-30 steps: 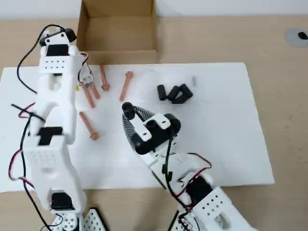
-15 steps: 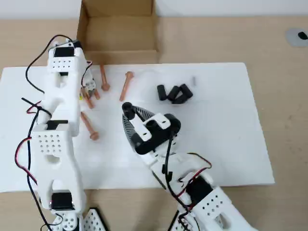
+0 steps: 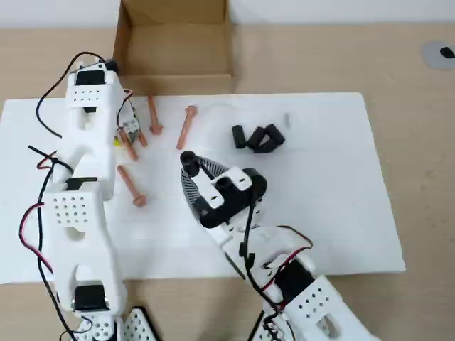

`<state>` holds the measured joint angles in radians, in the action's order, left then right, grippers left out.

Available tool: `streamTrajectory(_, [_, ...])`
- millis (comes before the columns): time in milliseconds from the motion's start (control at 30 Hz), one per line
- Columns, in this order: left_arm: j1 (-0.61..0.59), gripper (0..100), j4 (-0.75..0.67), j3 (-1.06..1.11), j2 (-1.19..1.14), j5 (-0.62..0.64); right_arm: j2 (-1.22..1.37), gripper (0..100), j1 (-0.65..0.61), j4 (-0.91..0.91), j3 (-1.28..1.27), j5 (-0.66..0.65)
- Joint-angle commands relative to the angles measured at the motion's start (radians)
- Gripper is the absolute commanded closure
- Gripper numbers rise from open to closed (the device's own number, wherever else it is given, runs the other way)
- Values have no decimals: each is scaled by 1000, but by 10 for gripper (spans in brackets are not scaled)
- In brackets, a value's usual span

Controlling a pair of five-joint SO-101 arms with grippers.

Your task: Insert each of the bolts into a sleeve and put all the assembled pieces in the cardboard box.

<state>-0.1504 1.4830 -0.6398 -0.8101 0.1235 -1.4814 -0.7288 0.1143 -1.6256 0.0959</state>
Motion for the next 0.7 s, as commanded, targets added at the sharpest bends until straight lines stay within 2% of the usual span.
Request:
streamTrajectory(0, [-97,911,-31,-17,-24,-15,-21,989,-2,-21,53,-5])
streamTrajectory(100, [-91,913,-31,-17,-28,-41,-21,989,-2,-21,53,-5])
streamTrajectory(200, [-84,991,-31,-17,-30,-48,-21,989,-2,-21,53,-5])
streamTrajectory(400, [-28,990,-18,-31,-16,-75,-21,989,-2,-21,53,-5])
streamTrajectory(667, [92,990,181,-233,217,-144,-21,989,-2,-20,53,-6])
